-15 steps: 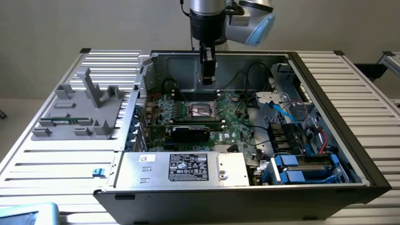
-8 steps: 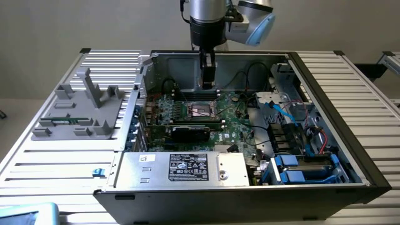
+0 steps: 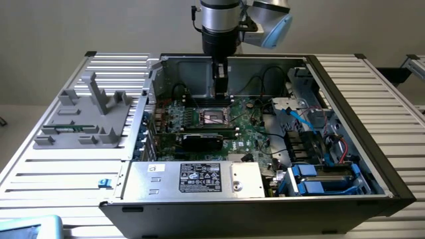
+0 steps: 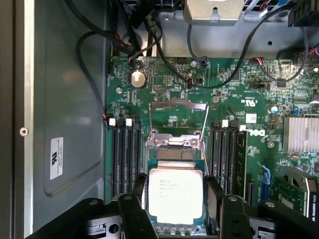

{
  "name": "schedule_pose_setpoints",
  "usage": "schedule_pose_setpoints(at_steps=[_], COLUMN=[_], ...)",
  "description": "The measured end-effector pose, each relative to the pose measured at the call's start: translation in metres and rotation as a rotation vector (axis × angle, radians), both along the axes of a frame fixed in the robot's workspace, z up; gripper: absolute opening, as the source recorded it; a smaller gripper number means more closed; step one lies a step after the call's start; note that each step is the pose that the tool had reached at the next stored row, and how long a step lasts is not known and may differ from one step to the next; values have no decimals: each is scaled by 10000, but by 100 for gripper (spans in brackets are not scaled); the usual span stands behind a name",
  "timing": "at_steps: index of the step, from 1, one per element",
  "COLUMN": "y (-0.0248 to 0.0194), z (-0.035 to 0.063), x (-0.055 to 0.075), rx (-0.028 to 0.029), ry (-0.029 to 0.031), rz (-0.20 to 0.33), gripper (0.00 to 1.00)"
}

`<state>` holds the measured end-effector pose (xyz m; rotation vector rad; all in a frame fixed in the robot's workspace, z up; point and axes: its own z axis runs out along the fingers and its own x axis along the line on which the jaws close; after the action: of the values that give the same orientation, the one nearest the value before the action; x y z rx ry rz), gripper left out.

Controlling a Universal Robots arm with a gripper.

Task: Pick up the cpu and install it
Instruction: 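Place the cpu into insertion slot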

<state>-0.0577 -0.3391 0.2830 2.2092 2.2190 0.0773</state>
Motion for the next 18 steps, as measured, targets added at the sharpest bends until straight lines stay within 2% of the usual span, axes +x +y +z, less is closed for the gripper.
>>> schedule_pose_setpoints(at_steps=[12, 18], y=[-30, -40], z=[-218, -328], x=[-10, -32], rx=[1, 31], ry=[0, 0], rz=[-161, -163], gripper=[56, 56])
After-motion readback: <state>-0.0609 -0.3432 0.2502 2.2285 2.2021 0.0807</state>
